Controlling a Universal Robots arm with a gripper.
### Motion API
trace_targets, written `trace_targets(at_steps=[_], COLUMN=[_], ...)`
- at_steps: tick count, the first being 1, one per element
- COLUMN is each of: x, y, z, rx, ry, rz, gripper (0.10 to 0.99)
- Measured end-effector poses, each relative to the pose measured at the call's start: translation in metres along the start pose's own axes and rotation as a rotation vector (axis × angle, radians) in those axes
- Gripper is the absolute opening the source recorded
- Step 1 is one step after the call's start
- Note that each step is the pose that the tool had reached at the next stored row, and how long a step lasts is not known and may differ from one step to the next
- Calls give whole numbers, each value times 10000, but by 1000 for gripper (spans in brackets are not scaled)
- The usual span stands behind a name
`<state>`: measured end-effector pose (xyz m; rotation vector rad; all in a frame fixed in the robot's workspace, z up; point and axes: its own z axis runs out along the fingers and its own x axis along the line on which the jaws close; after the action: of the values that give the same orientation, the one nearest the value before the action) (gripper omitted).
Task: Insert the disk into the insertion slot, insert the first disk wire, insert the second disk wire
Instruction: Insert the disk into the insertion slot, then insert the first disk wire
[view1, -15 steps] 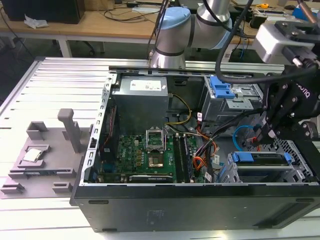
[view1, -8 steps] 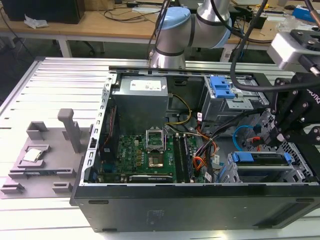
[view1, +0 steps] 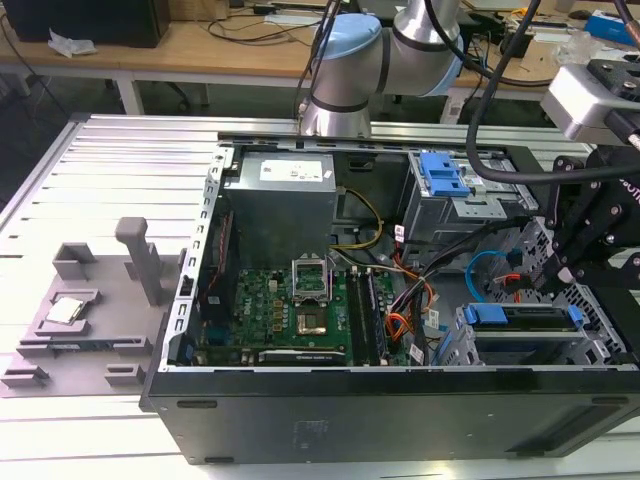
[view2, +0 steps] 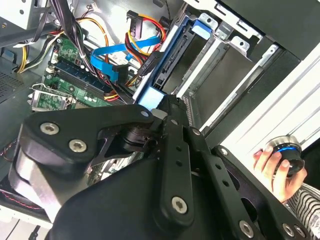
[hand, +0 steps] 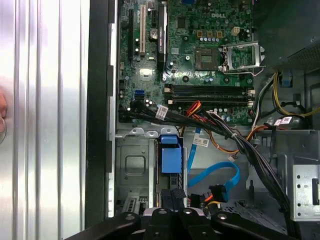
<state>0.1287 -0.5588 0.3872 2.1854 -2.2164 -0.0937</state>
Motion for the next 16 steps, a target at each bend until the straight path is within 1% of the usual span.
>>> trace_targets(at_steps=[7,8,9,11,12,14,15,16], x=[0,0,0,0,0,0,-3,-41], y=[-1,-1,-1,-2,-2,-2,-2,-3], z=[0,0,0,0,0,0,0,1], rx=[0,0,0,0,0,0,0,0], ry=[0,0,0,0,0,-1,0,-1], rz=[-1,-1,0,-1,-1,-1,-1,-1], gripper=[114,173,173,298,298,424,424,424])
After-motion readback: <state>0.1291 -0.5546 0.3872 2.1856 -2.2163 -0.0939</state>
